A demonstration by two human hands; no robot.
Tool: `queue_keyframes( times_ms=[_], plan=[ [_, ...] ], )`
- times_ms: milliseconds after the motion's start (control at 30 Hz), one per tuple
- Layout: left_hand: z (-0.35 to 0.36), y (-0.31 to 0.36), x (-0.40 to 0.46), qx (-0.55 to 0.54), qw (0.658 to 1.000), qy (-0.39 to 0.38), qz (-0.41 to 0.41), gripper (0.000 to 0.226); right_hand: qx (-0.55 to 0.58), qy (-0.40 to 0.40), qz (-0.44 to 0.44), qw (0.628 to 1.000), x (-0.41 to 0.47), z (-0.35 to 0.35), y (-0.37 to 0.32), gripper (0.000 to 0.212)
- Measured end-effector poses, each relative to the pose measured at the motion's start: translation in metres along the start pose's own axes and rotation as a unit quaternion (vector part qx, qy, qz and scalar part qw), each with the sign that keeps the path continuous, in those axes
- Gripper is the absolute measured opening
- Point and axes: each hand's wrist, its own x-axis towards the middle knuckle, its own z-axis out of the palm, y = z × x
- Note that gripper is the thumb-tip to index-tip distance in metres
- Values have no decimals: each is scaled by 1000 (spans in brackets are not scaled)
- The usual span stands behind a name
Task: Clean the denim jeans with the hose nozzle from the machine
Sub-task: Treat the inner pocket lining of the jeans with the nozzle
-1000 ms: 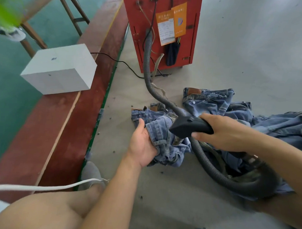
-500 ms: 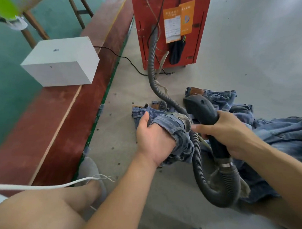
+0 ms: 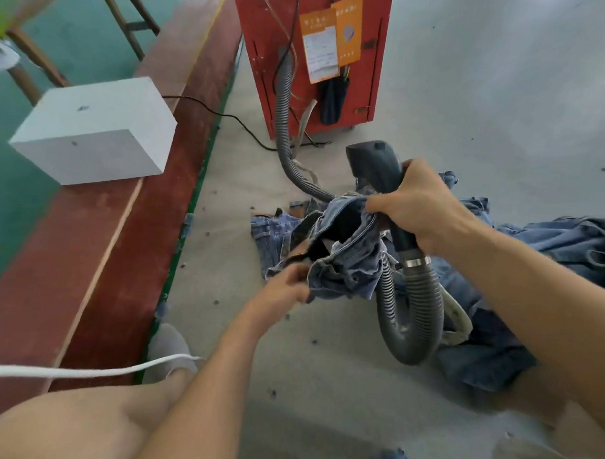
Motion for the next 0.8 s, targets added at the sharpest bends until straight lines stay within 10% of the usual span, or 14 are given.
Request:
queue_keyframes(
  times_ms=[100,200,533,800],
  plan=[
    [2,-41,2,317,948,-15,-12,70,11,10,15,1000,9,-13,-7,41],
    [-1,-50,4,231,970,70,18,7,24,17,32,999,19,-26,-11,42],
    [10,-1,-18,-60,992,73,84,18,-123,-1,-66,990,11,-88,-9,18],
    [36,-5,-18,-89,983,109,116,42,-291,-229,-117,921,-53,-64,6,15]
  ],
)
